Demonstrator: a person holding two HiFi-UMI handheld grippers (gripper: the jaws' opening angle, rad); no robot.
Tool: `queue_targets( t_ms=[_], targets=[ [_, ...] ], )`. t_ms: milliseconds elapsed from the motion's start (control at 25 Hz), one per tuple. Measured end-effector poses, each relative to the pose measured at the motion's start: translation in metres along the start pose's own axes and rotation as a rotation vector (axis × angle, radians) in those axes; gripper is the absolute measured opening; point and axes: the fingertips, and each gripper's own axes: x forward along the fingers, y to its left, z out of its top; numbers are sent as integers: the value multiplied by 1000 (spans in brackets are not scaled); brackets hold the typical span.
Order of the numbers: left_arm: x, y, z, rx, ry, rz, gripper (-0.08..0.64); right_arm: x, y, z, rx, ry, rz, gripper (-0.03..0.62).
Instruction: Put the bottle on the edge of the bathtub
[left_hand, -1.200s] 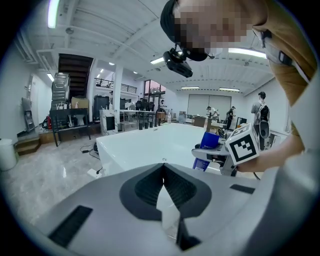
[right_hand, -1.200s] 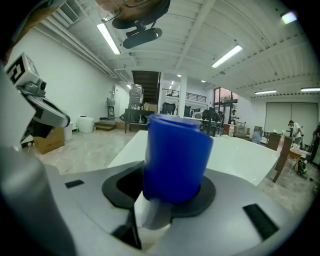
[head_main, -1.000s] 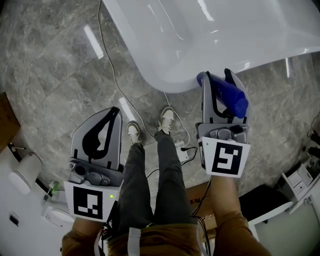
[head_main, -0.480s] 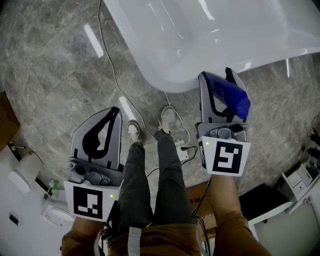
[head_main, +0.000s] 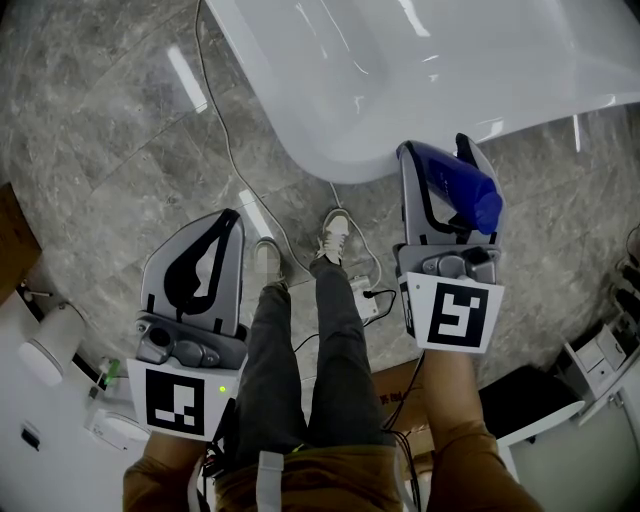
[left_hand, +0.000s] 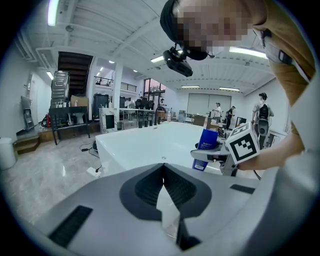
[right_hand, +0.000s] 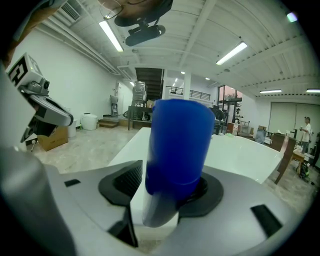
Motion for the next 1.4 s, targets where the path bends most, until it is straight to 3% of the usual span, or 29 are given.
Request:
queue_targets(
  t_ms=[1000,1400],
  targets=[
    [-1,3,1,12,-1,-1,6,-4,-1,-8,3,14,23,267],
    [-6,0,6,26,-10,-7,6,-21,-5,-20,24,38,31,322]
  ],
)
